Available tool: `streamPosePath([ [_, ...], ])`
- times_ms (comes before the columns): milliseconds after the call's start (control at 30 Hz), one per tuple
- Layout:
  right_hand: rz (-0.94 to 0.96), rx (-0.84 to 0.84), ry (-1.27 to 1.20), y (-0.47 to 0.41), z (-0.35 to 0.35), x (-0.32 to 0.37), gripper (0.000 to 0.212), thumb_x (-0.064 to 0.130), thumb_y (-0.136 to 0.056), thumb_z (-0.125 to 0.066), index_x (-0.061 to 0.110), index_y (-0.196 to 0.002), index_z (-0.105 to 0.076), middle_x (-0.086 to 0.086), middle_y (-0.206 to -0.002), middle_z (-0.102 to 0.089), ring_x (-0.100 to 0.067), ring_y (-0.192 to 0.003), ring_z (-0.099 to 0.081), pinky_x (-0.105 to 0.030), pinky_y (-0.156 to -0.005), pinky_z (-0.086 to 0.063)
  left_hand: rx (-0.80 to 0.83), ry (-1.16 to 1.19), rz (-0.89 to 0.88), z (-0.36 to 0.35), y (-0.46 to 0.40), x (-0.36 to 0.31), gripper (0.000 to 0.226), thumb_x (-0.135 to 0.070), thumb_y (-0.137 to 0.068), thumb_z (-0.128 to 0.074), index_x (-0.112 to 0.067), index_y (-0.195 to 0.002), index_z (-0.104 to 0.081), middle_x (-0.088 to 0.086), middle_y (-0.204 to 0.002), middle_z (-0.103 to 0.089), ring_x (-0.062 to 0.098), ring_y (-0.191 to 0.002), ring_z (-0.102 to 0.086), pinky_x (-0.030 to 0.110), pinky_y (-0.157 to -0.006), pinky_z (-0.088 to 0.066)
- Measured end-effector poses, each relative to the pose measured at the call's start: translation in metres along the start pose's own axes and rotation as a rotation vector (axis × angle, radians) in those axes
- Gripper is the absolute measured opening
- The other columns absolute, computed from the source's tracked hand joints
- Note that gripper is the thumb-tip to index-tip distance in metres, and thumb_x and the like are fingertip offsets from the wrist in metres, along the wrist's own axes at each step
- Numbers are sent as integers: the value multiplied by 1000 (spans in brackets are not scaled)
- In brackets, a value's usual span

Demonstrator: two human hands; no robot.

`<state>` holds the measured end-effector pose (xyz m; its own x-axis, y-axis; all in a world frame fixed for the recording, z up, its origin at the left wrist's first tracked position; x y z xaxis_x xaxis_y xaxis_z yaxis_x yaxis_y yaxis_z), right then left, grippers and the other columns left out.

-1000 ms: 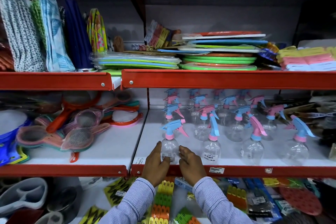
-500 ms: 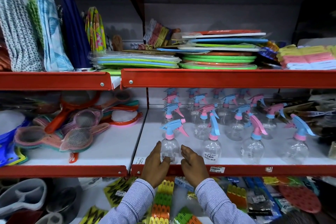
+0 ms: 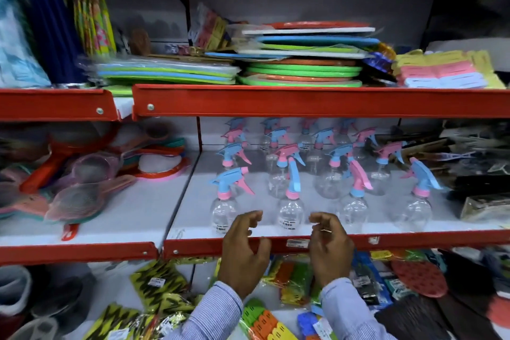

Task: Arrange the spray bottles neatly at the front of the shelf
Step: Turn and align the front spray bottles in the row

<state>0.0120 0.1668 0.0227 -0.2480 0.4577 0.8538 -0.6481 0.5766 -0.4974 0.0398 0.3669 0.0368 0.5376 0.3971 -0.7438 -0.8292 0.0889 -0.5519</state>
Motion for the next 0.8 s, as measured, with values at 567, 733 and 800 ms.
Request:
streamPosePath([
  [567, -137, 742, 9, -45, -26, -39, 59, -6, -83, -46, 16, -138, -44, -4, -135, -56, -18, -124, -55, -28, -103, -44, 14, -139, 303, -75, -11, -14, 44, -17, -82, -61, -14, -125, -49, 8, -127, -55, 26, -116, -54, 35, -98, -45],
  [733, -138, 726, 4, -38, -19, -42, 53, -2, -83, -49, 17, -132, -47, -2, -133, -57, -12, -113, -57, -27, -96, -49, 94, -181, 361, -81, -21, -9, 61, -23, -88, -53, -10, -144, -33, 13, -143, -44, 28, -134, -40, 34, -111, -32],
  [800, -141, 685, 23, -40, -17, -42, 51, 1, -83, -51, 18, -131, -48, -2, -134, -56, -12, -110, -58, -25, -92, -50, 99, -191, 380, -80, -21, -8, 68, -25, -89, -52, -11, -148, -22, 15, -149, -37, 29, -138, -36, 38, -114, -29],
])
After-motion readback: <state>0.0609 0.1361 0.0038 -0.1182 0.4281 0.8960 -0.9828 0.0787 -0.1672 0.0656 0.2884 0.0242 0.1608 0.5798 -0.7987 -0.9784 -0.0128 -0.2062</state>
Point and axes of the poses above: each hand's wrist, its own y-axis away from the middle knuckle, its own z-axis out of the back of the hand, x = y × z, the point moved 6 cm from there along -y, towards the middle knuckle
